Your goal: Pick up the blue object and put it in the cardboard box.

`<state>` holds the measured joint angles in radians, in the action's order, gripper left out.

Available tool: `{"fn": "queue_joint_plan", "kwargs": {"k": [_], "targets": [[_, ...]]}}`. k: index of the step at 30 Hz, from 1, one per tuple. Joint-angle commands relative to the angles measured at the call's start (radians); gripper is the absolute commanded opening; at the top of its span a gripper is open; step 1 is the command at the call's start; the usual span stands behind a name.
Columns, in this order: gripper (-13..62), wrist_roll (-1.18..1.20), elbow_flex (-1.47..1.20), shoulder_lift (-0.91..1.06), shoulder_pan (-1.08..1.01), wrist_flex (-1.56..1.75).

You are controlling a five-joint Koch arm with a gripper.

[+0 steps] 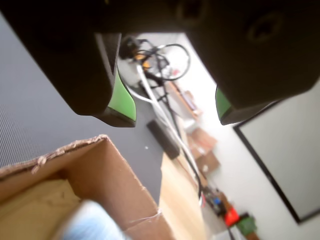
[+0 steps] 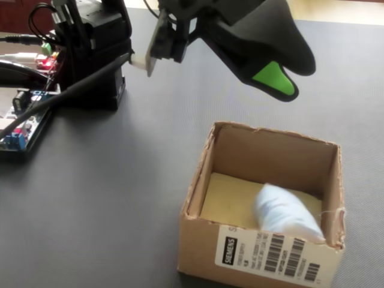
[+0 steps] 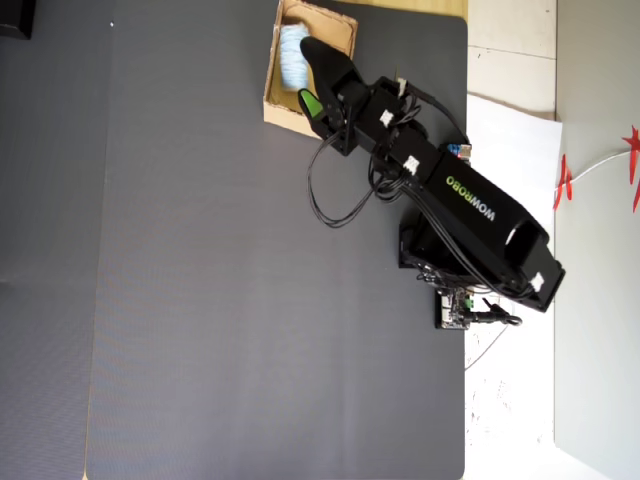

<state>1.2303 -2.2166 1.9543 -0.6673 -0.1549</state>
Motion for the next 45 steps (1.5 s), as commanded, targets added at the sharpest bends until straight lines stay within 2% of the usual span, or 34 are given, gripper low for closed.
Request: {"fn": "queue_joint_plan", "kwargs": {"k": [1, 5, 11, 21, 27, 32, 45], "targets": [[31.7, 0.124, 0.031, 0.049, 0.008, 0.086], [33.2, 0.368, -0.064, 0.11, 0.086, 0.16], [33.7, 0.459, -0.193, 0.204, 0.21, 0.255], [34.5, 0.591, -0.597, 0.413, 0.511, 0.41], [34.6, 0.603, -0.764, 0.413, 0.555, 0.515], [34.5, 0.601, -0.9, 0.414, 0.581, 0.511], [34.3, 0.594, -0.902, 0.414, 0.591, 0.091]]}}
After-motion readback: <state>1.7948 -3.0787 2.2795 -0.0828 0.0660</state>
